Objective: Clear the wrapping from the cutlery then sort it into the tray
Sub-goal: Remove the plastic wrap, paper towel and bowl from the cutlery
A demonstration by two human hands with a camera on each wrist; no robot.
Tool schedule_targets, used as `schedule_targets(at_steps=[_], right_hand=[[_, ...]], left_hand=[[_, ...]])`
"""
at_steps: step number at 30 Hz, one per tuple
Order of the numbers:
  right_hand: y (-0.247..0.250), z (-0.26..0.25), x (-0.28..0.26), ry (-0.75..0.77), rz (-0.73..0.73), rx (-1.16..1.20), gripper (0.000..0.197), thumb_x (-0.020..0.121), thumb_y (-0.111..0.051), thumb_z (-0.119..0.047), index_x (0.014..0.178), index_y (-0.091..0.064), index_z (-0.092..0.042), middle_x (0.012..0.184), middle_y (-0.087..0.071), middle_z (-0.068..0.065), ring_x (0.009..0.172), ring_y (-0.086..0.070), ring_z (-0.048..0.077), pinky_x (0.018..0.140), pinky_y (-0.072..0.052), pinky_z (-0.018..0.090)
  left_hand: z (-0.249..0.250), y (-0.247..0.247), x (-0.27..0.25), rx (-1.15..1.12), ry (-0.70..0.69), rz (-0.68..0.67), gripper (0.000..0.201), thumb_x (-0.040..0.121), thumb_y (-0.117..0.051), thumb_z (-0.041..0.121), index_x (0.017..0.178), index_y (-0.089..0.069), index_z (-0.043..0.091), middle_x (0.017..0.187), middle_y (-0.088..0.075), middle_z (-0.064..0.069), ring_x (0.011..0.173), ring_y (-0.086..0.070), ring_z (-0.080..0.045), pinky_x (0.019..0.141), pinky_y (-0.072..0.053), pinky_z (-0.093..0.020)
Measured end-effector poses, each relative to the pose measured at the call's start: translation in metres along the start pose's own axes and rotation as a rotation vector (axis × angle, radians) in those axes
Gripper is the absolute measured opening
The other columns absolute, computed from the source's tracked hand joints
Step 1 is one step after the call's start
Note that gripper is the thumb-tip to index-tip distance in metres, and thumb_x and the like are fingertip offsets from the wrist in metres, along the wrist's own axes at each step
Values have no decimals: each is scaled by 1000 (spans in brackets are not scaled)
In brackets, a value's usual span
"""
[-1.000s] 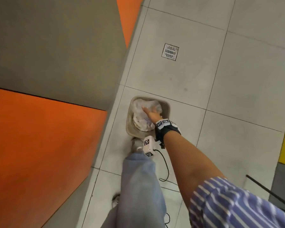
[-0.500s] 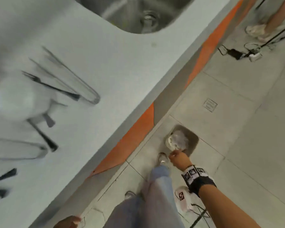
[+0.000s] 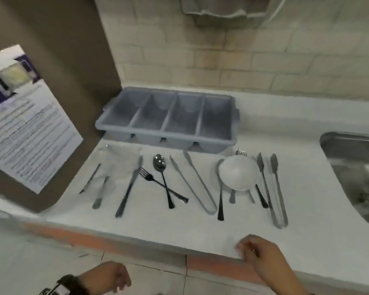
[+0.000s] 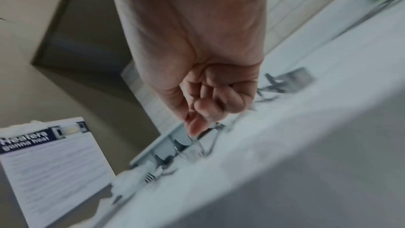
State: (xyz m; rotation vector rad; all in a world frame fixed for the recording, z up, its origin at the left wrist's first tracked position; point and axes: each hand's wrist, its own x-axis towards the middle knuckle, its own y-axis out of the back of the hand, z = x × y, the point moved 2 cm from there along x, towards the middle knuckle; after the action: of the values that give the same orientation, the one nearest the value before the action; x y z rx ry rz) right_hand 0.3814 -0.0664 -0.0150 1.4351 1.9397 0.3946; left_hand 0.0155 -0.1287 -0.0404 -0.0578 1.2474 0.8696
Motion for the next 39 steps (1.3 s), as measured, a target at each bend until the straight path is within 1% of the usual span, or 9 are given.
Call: schedule_targets(at_steps=[3,6,9,11,15,18,25,32,39], right_hand=[[20,-39,22,107,77,-25,27,84,-62,-15,63,-59,-32,66,-67,-2,60,-60,7,52,-40,7],[21,-72,46,224,140,-37,9,84,-65,-17,80,-64,-26,68,-65,-9,78,-57,-1,56,-42,0],[-1,-93,76,272,108,-48,18,83,-67,-20,99,-60,-22,86,-59,-8,74,-56,4,52,-43,0],[-19,-101,97,307,112,-143,28,82,-68,-23,108,-59,-20,96,-55,-9,84,-55,7,68,-48,7],[-37,-119,122,352,197,-301,34,83,-65,-24,115,-57,-15,119,-56,2,103,-52,18,88,-41,26],[-32,-126,127,296,413,-392,40,79,-66,-23,117,-55,-16,128,-53,7,110,-50,28,91,-43,42],[-15,-95,133,-94,473,-559,54,75,-62,-11,127,-47,-5,130,-54,18,117,-47,39,103,-32,56],[-19,-82,134,-132,432,-683,27,74,-59,3,95,-70,-10,80,-72,15,88,-64,34,100,-32,54],[-22,-92,122,27,546,-776,33,59,-64,19,85,-70,0,52,-65,19,56,-65,36,78,-45,56]], left_hand=[[17,24,-15,-156,-156,109,22,91,-52,23,78,-69,17,74,-65,9,59,-59,6,60,-46,-6],[25,61,-9,-316,-262,458,15,91,-55,23,91,-70,19,83,-70,6,67,-62,1,69,-51,-13],[42,107,1,-325,-317,808,16,88,-59,15,100,-65,22,113,-62,-5,87,-62,-13,81,-51,-25],[48,139,15,-211,-313,963,41,83,-63,9,121,-55,19,138,-42,-11,111,-56,-26,96,-46,-31],[56,192,49,134,-161,888,91,75,-61,-2,147,-15,30,158,14,-9,139,-22,-42,110,-36,-46],[52,214,74,413,-37,690,104,73,-58,-7,147,2,34,155,27,-9,142,-9,-46,105,-44,-45],[39,233,95,584,-202,602,33,90,-46,12,122,-53,8,130,-57,-15,122,-52,-30,107,-40,-38],[40,277,48,-305,-497,968,41,79,-59,-11,119,-58,0,116,-63,-16,104,-53,-17,95,-42,-29],[25,298,-43,-593,-497,1272,42,85,-64,11,122,-52,-3,125,-60,-21,105,-56,-19,71,-47,-4]])
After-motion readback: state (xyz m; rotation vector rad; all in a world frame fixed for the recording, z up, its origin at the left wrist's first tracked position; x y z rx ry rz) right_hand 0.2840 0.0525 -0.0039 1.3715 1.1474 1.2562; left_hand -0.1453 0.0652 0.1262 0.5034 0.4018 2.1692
